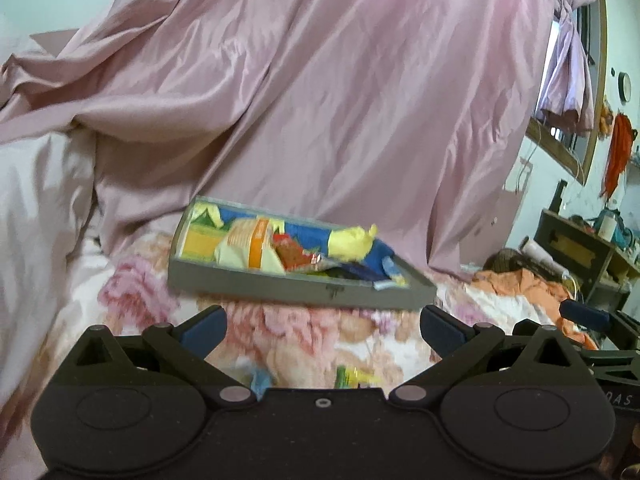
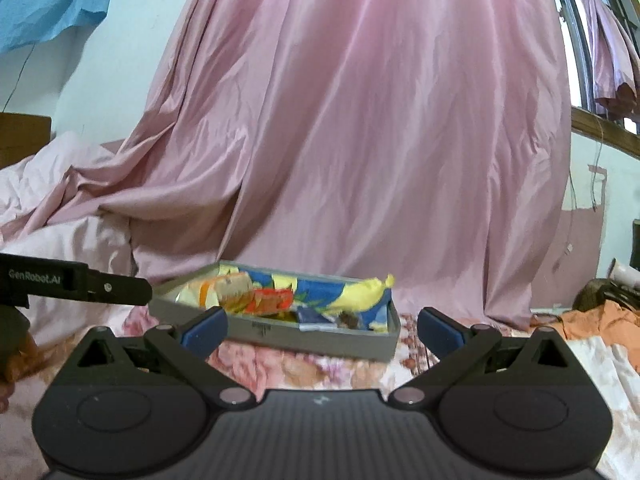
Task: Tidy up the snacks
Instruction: 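Release both snacks in the tray and withdraw both tools, then move both tools toward the yellow chip bag and tangerine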
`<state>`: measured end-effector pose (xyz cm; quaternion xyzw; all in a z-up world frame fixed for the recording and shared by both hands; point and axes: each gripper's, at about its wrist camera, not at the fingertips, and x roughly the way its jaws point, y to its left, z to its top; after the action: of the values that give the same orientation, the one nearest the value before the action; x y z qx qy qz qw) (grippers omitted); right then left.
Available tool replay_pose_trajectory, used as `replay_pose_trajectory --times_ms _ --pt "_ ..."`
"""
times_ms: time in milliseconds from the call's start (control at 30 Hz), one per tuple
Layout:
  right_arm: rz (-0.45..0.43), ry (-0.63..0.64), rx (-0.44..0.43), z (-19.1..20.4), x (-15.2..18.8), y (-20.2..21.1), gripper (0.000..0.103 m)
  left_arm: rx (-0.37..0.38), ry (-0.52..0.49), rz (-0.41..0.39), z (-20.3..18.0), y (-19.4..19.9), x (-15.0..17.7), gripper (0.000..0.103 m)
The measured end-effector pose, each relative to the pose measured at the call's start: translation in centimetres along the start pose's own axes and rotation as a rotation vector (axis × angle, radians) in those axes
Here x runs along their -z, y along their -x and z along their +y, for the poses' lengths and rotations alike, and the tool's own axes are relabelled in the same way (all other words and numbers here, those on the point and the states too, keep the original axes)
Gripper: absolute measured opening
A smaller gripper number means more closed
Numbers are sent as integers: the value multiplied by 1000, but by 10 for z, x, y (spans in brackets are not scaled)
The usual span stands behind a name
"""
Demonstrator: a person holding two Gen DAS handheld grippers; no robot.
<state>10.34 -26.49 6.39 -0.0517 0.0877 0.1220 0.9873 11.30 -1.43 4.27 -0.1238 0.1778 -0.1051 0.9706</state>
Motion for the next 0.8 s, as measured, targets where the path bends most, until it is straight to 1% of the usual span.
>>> replay_pose_trajectory --times_ms 233,433,600,800 --pt "76 6 9 1 27 18 103 -6 -7 97 7 7 33 102" --pt "140 3 19 3 48 23 103 -5 4 184 11 6 59 102" --pt "206 9 14 7 65 22 103 5 20 251 13 -3 71 102" --pt "299 0 19 10 84 15 103 5 34 300 18 -12 82 102"
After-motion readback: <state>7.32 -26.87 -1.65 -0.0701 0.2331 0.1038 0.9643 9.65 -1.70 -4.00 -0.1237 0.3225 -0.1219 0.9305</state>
